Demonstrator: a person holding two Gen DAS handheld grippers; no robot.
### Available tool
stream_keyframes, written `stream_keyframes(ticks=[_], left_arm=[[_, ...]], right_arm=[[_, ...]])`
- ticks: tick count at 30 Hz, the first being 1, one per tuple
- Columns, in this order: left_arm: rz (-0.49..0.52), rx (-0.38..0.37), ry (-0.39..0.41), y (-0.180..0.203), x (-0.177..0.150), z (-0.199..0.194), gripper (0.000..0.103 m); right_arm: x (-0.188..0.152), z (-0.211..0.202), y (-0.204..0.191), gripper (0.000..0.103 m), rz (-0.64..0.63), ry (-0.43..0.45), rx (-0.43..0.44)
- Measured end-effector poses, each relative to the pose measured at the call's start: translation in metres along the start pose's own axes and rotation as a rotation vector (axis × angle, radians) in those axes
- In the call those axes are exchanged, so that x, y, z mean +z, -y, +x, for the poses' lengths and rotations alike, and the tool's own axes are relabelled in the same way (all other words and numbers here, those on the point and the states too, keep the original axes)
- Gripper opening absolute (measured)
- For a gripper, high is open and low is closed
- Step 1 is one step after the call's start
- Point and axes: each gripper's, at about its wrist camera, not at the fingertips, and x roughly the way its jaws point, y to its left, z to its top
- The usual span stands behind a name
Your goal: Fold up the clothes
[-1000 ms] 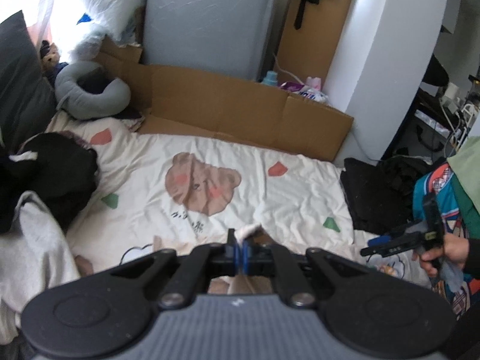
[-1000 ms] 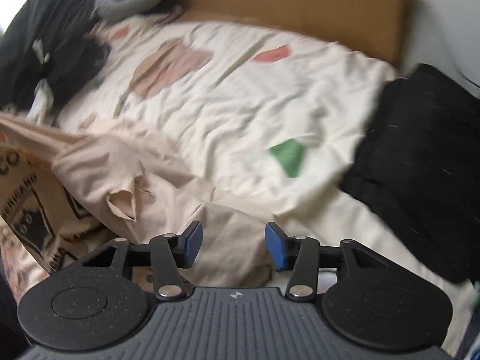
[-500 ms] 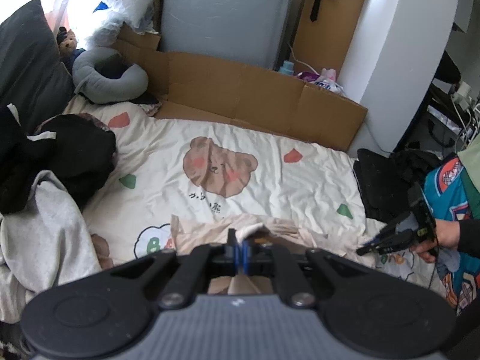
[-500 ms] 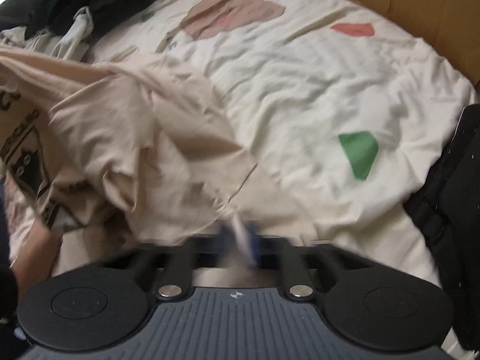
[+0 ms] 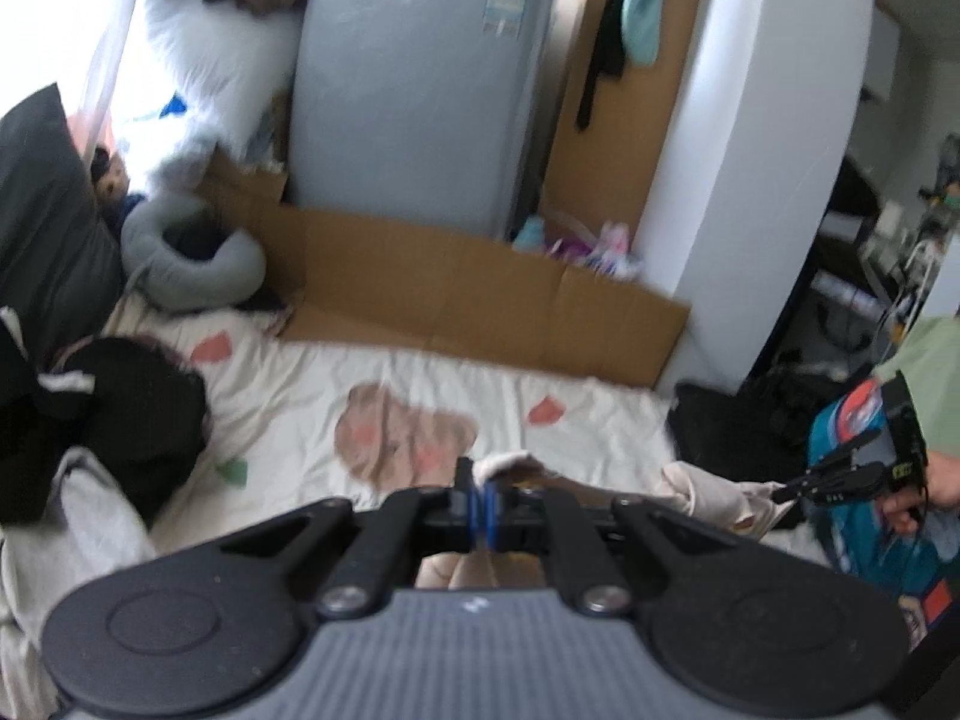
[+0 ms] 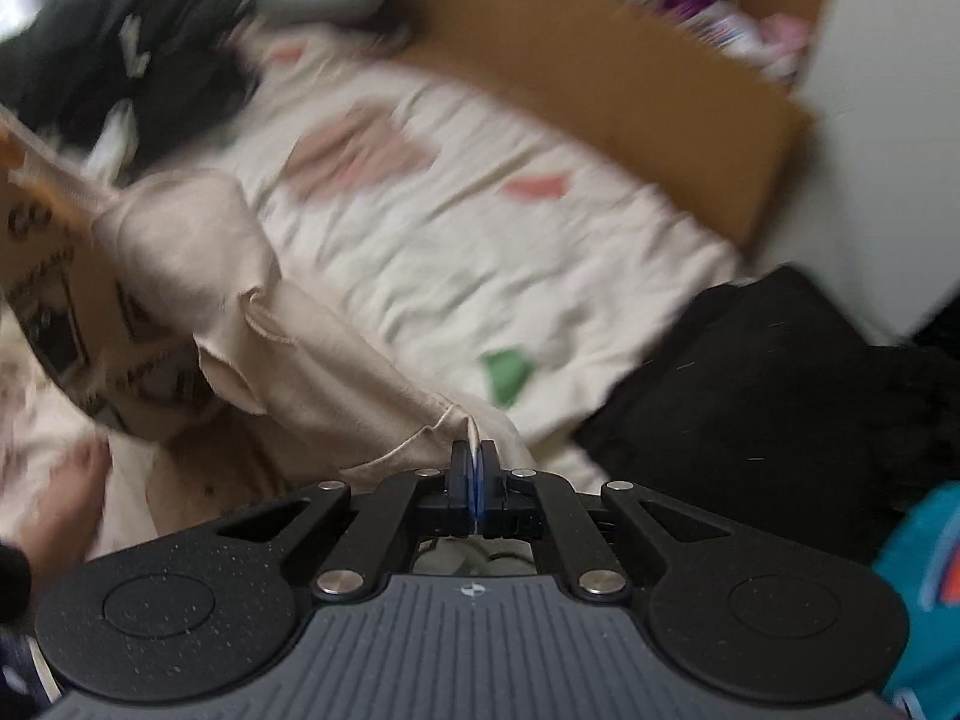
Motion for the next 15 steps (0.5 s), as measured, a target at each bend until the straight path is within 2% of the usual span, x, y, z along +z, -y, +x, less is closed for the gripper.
stream_keyframes(ticks=[3,6,11,15], left_arm=[[-0.026,-0.013,0.015,0.001,-0.004,0.000,0.003],[-0.075,-0.024,-0.024,-0.009,-0.022,0.021,0.003],[-0.078,-0.018,-0.131,-0.022,-0.063,0.069,0.003],[-0.096,-0.007,-0.197,-0.035,-0.091,0.092,0.003]], right_arm=[[-0.006,-0.034,0.006,0.000,0.092,0.082,-0.065],[-0.023,-0.035,0.010,0.000,0.158,0.095,-0.090],[-0.054,0.008,0.012,0.000,0.181,0.017,-0.083],[-0.074,0.035,0.010,0.000,0.196,-0.025,-0.071]])
